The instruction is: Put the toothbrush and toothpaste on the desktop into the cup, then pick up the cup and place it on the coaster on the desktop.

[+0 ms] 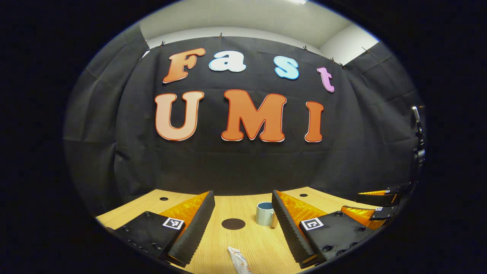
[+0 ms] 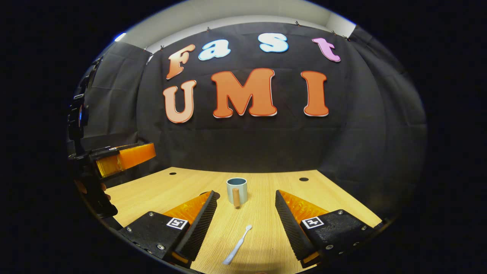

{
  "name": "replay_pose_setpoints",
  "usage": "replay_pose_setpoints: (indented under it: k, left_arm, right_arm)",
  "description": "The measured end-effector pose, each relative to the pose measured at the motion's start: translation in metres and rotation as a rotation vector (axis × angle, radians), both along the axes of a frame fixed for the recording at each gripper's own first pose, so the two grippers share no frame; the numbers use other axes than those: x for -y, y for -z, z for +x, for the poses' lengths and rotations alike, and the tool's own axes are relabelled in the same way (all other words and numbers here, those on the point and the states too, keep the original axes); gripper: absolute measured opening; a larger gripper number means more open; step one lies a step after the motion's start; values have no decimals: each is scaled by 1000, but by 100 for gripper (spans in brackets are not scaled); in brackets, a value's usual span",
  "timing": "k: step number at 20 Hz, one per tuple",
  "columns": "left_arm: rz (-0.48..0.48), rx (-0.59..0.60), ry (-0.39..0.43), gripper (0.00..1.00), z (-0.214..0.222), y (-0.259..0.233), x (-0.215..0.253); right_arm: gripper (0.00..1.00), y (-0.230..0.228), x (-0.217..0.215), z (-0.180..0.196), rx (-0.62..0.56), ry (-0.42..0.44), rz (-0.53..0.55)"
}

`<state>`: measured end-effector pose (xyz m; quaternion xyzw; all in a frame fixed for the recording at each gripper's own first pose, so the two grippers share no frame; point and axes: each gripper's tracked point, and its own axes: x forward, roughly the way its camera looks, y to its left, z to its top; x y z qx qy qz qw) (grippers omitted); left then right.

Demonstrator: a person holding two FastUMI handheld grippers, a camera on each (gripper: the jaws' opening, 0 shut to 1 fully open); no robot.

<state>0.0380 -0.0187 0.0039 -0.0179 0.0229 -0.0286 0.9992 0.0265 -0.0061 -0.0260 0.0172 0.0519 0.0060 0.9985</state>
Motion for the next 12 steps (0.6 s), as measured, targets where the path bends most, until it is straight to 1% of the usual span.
replay_pose_setpoints:
  k: [1,2,3,4,8,12]
  left_arm:
    - [2,-23,-2,96,5,6,-4]
    - [3,-56,2,96,9,16,-4]
    - [3,-96,14,94,12,29,-3]
    - [2,-135,28,96,15,42,0]
    - [40,-282,67,96,22,93,6]
    - [56,-420,66,96,21,139,1]
  right_arm:
    - [93,7,1,5,-27,4,9]
    - [93,14,2,8,-53,6,14]
    - [96,18,4,12,-77,13,20]
    - [94,24,6,14,-101,17,25]
    - [93,52,2,28,-203,28,40]
    - [91,82,-8,35,-317,9,26]
